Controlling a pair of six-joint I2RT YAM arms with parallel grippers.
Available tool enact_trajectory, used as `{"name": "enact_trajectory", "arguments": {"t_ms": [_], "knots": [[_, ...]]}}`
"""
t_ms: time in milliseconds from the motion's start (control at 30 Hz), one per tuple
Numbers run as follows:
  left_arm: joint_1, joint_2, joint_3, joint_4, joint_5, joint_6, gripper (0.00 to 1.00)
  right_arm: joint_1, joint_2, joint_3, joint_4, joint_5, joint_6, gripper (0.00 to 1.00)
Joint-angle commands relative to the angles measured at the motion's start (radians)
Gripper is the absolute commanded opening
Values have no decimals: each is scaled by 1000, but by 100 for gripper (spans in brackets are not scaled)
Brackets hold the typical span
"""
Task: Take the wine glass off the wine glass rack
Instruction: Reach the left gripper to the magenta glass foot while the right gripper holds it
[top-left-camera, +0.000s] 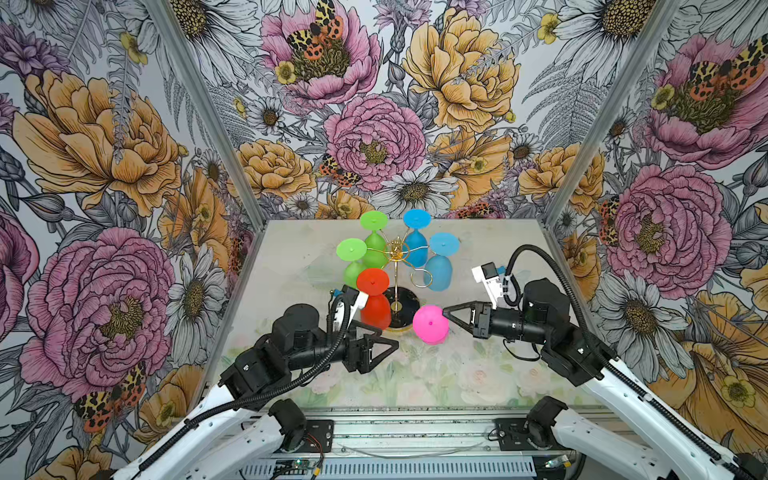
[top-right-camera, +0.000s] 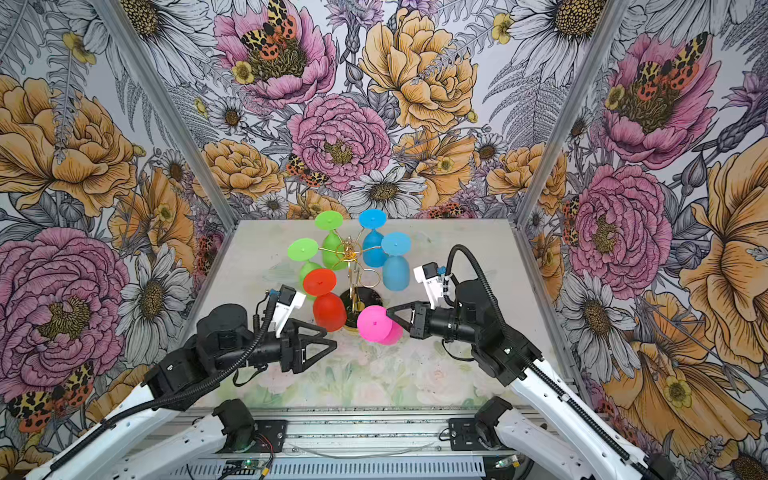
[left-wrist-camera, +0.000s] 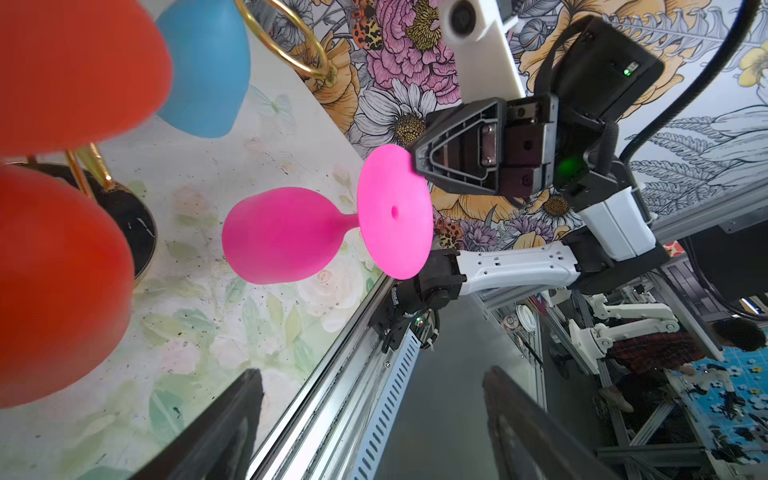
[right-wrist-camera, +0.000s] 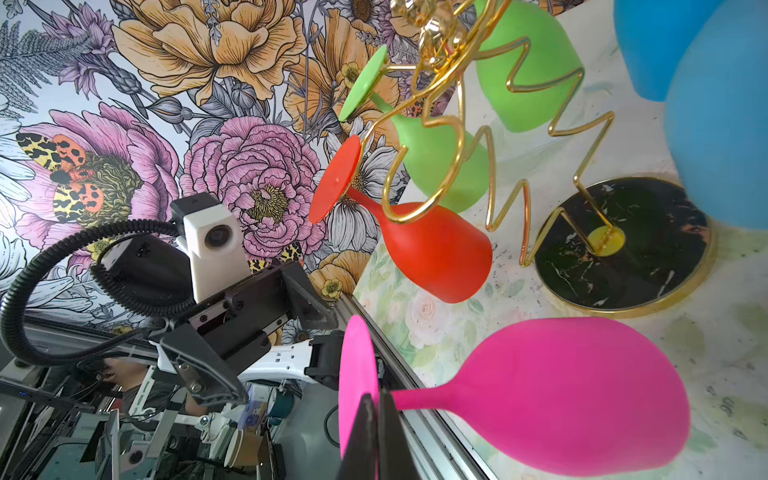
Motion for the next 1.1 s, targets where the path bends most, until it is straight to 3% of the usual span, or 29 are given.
{"name": "enact_trajectory", "arguments": {"t_ms": [0,733,1067], "knots": [[-44,52,-21,146,-75,-55,80,12,-8,-8,17,-22,-34,0],[-64,198,-89,468,9,-211,54,30,-10,-10,19,-23,-71,0],[-65,209,-115,540,36,-249,30,32,-11,-10,19,0,-77,0]]}}
